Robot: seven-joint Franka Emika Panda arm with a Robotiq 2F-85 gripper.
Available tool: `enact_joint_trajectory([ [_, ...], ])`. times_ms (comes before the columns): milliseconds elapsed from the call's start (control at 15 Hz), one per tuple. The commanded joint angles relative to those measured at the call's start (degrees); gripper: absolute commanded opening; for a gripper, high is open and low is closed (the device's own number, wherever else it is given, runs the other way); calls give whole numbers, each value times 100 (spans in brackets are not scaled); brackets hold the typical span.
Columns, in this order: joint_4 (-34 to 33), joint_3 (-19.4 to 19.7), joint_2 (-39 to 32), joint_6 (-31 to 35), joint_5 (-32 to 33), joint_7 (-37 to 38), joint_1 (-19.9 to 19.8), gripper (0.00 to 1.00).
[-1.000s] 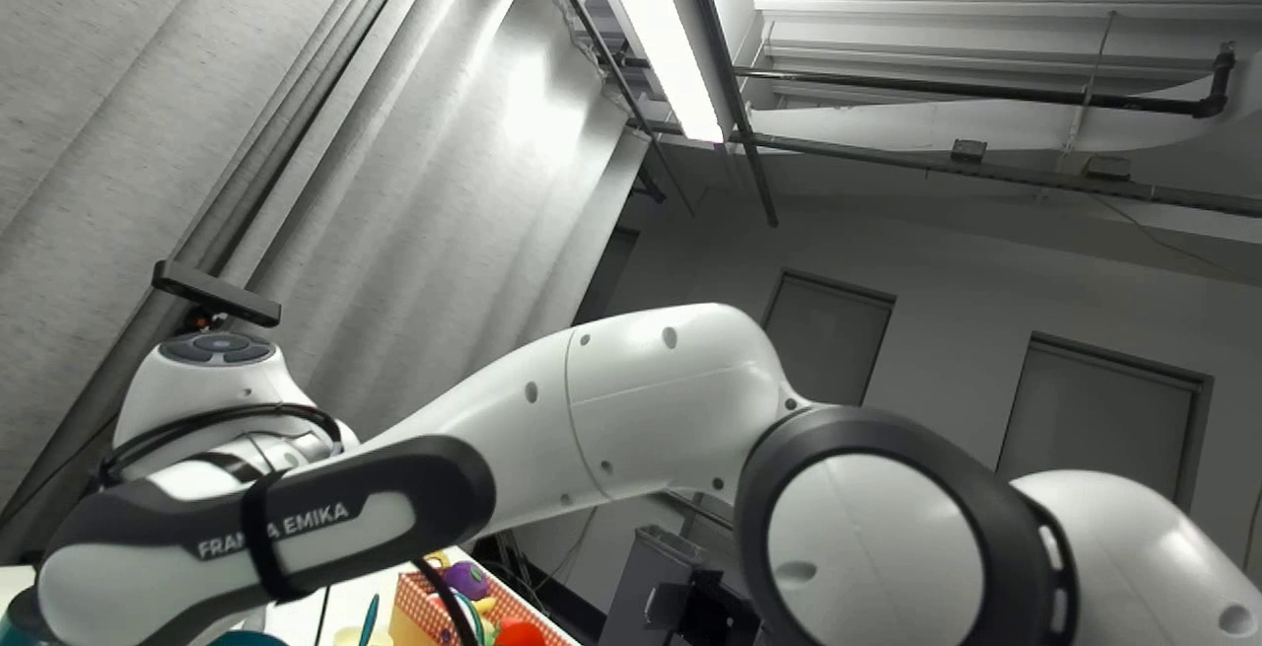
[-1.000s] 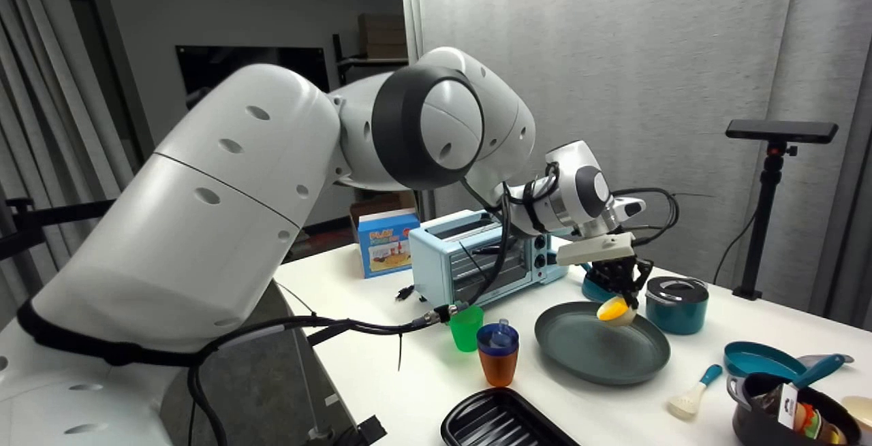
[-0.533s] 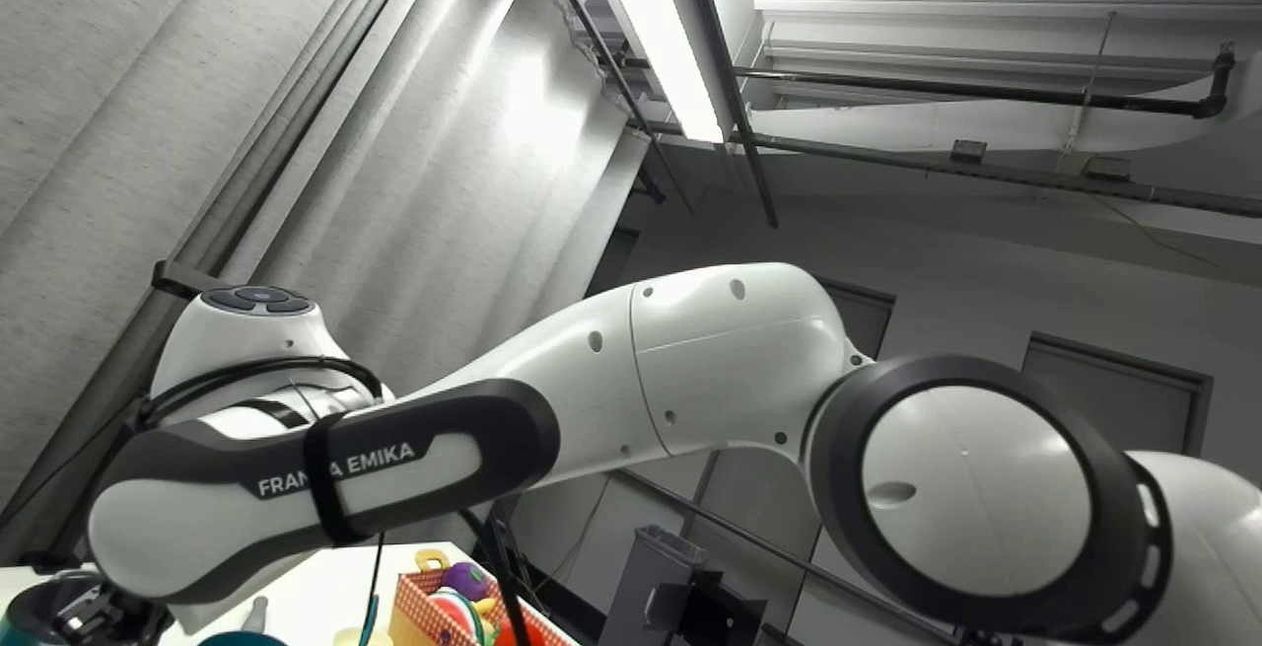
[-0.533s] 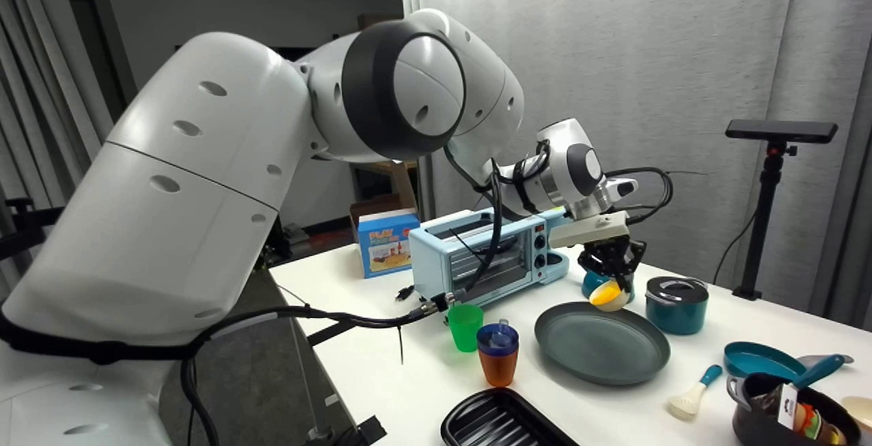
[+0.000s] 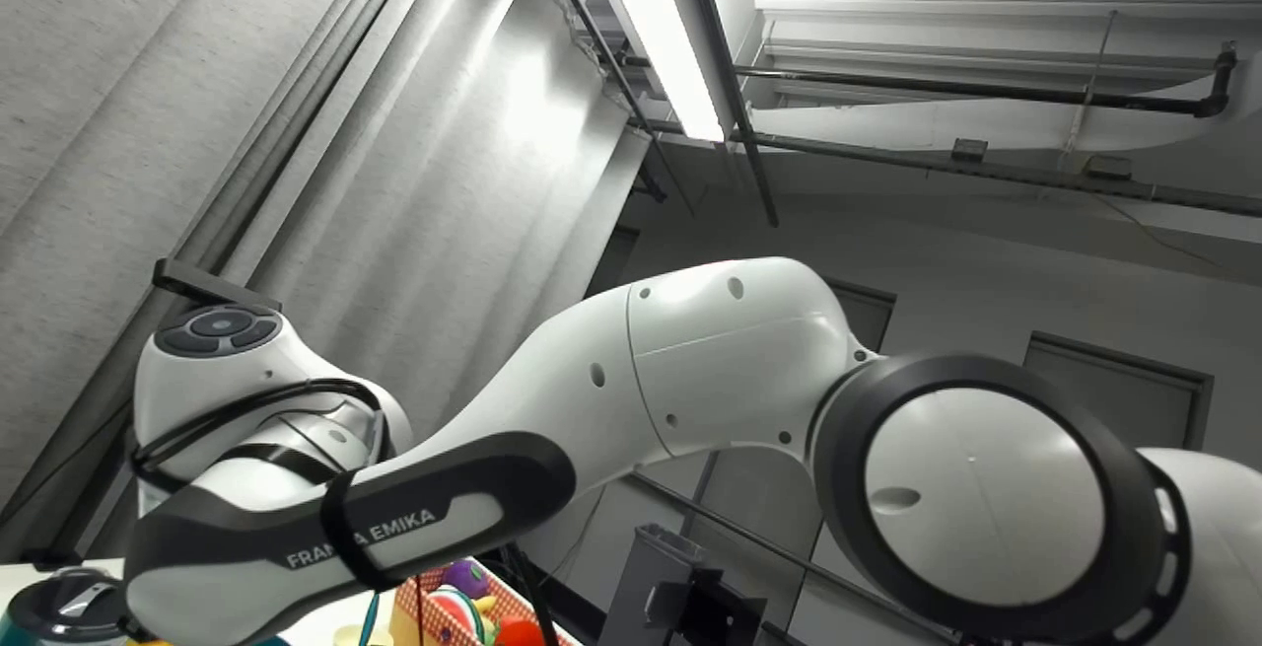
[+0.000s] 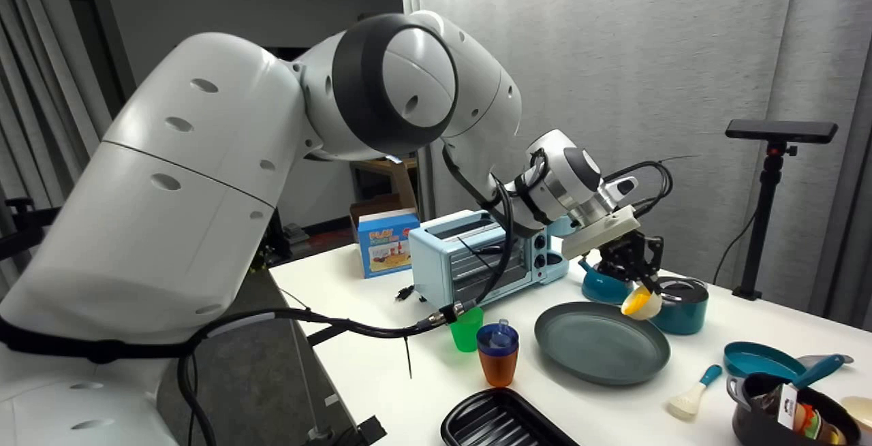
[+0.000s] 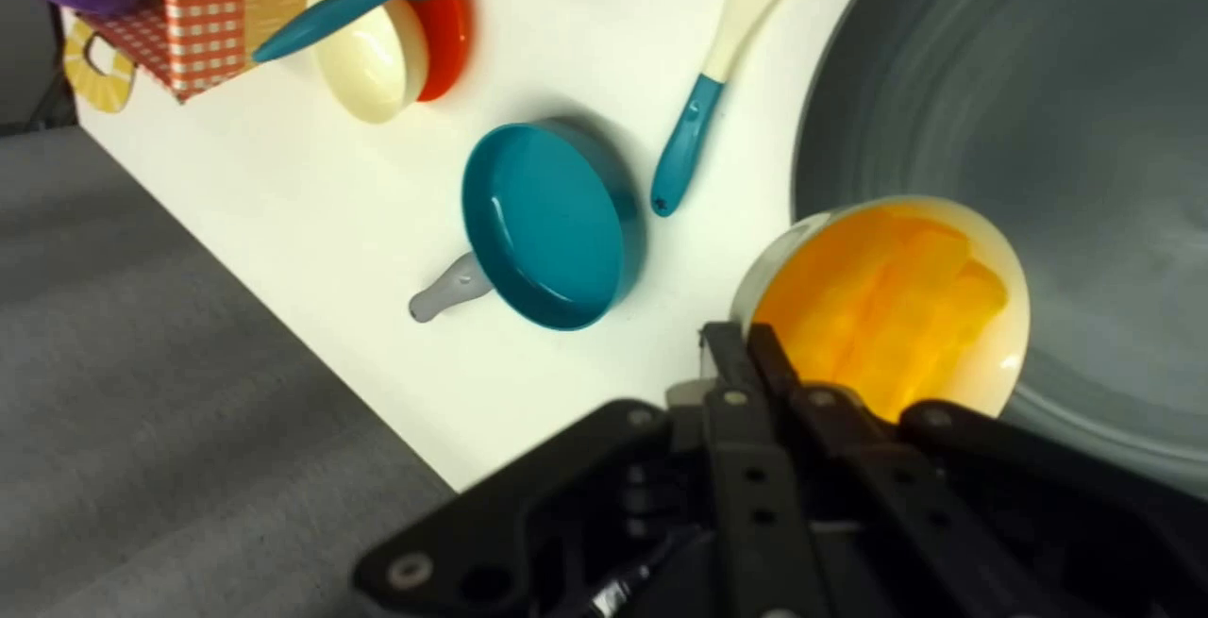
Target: Pour the fries out of the white bowl and onto the grey plate
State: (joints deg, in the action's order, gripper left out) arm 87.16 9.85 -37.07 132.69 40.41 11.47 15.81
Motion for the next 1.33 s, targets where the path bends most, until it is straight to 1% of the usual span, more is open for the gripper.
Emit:
enact_joint_trajectory([
  [0, 156, 202, 144, -29, 1041, 554, 199, 1],
  [333, 160, 44, 159, -95, 2179, 1085, 91, 1],
  [533, 171, -54, 169, -132, 2623, 1317, 27, 1],
  [800, 198, -192, 186, -224, 2903, 1471, -52, 1],
  [1267, 191, -319, 183, -649, 3308, 2006, -52, 1],
])
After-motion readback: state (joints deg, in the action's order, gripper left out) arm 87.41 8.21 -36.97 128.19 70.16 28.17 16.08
